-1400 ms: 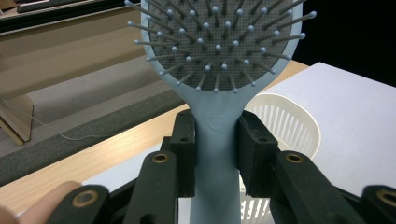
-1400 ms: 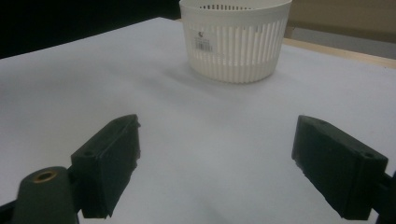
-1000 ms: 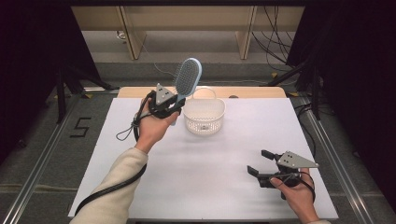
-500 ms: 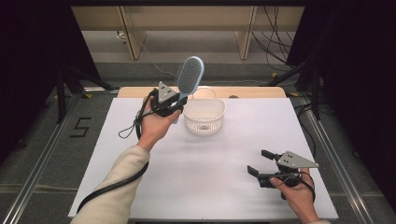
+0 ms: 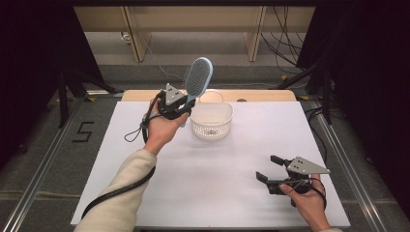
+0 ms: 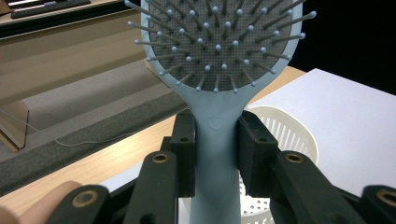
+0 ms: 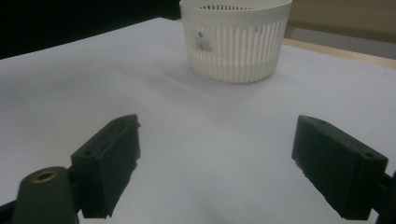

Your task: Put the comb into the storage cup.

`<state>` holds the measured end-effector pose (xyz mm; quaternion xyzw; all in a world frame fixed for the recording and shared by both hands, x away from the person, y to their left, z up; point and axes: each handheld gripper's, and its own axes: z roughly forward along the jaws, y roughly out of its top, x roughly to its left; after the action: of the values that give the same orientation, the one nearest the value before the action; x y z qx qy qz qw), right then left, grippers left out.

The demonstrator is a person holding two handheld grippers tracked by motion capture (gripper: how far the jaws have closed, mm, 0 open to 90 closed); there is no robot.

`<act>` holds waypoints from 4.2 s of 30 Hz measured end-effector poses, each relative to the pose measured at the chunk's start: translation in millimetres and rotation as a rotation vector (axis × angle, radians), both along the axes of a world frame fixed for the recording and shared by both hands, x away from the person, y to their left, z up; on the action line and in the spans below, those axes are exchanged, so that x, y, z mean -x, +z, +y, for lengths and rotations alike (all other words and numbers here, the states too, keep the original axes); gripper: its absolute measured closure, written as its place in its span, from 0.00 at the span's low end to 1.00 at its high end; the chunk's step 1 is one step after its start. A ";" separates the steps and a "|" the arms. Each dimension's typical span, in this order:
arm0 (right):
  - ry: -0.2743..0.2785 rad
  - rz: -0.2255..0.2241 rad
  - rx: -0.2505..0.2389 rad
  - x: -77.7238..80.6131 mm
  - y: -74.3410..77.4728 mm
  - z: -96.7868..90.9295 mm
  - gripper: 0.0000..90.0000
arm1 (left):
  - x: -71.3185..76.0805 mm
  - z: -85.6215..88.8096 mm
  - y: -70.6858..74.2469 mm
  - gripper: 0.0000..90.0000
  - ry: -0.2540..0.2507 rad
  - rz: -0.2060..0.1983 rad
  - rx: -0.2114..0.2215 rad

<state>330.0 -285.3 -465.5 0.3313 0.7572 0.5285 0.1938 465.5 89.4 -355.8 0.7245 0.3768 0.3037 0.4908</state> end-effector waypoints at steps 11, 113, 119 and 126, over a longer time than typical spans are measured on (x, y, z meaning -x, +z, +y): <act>0.000 -0.001 0.000 -0.1 -0.1 -0.1 0.18 | -2.1 -3.0 1.2 0.78 -0.005 0.000 -0.004; -0.003 0.006 -0.005 0.8 -0.2 -1.8 0.18 | -31.5 -24.5 -4.5 0.78 -0.065 -0.039 -0.014; -0.003 0.005 -0.007 0.8 -0.2 -1.6 0.18 | -33.7 -25.5 -3.9 0.78 -0.066 -0.040 -0.015; -0.003 0.006 -0.005 0.9 -0.2 -1.9 0.18 | -36.1 -26.7 -4.0 0.78 -0.075 -0.044 -0.027</act>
<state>329.1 -287.2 -465.7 0.3344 0.7560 0.5291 0.1915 501.6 62.7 -359.8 0.7377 0.3346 0.3061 0.5001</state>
